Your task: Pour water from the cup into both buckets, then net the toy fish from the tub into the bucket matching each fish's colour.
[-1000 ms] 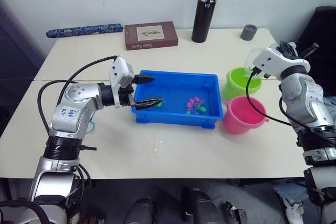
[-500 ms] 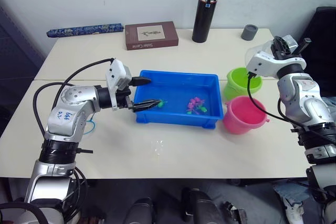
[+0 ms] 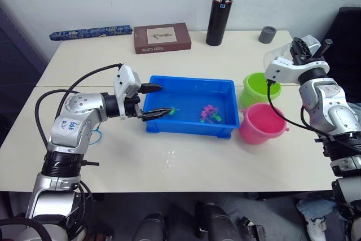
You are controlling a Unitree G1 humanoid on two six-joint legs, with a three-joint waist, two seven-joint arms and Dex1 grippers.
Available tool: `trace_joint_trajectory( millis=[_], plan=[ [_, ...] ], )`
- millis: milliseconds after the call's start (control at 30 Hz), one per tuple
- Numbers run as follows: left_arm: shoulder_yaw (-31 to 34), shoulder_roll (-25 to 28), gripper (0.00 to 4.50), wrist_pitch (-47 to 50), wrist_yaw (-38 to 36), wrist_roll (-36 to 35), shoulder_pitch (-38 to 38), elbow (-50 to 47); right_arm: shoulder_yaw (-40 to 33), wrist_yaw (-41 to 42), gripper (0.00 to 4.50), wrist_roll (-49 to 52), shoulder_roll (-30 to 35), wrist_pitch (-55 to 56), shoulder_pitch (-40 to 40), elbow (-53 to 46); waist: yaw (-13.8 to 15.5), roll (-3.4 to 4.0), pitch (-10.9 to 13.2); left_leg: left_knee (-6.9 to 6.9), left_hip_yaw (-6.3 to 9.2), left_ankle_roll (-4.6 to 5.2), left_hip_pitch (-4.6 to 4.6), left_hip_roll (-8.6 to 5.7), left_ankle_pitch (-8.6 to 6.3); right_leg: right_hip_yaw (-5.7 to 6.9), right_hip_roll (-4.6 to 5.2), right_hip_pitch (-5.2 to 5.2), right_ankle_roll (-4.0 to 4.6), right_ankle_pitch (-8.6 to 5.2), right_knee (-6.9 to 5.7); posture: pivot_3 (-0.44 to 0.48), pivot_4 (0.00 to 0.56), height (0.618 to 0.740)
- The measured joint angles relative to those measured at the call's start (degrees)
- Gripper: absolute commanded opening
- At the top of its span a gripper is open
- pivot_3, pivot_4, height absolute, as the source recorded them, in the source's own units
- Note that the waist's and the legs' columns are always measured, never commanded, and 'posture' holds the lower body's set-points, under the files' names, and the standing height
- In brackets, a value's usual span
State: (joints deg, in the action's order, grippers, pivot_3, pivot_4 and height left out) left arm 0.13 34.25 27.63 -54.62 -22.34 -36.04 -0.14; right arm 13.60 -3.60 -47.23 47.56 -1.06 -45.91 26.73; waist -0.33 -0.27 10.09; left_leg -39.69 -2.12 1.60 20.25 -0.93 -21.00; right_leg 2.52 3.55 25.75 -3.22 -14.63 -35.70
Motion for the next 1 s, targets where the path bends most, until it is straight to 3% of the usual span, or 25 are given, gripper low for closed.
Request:
trace_joint_trajectory(
  millis=[267,567,767,1000],
  plan=[
    [0.0,0.0,4.50,0.0,0.0,-0.1,0.0,0.0,-4.4,3.8,0.06,6.8,-2.2,-2.9,0.9,-1.6,0.1,0.00,0.0,-0.01,0.01,0.00,0.01,0.00,0.00,0.02,0.00,-0.01,0.00,0.00,0.00,0.000,0.150,0.740],
    [1.2,-0.6,4.50,0.8,-0.9,-3.2,0.0,-0.6,-29.2,9.2,0.06,31.7,-9.2,-19.5,3.8,-9.0,0.3,0.00,0.0,-0.06,0.09,0.01,0.05,0.01,0.00,0.09,0.05,-0.06,-0.02,0.01,0.02,0.000,0.150,0.740],
    [0.6,-2.3,4.50,0.7,-2.1,-3.9,-0.3,-0.6,-44.3,4.3,0.06,44.7,-19.4,-28.9,8.9,-13.2,0.0,0.00,0.0,-0.04,0.04,0.00,0.00,0.04,0.00,0.03,0.02,-0.04,-0.02,0.01,-0.08,0.000,0.150,0.740],
    [-1.2,-2.4,4.50,0.7,-3.8,-4.3,-0.4,-1.1,-47.4,-0.8,0.06,50.7,-24.9,-28.1,10.5,-12.2,-0.2,0.04,0.0,-0.03,0.01,0.01,-0.02,0.03,0.00,-0.03,0.02,-0.02,-0.01,0.01,-0.11,0.000,0.150,0.740]
  ],
)
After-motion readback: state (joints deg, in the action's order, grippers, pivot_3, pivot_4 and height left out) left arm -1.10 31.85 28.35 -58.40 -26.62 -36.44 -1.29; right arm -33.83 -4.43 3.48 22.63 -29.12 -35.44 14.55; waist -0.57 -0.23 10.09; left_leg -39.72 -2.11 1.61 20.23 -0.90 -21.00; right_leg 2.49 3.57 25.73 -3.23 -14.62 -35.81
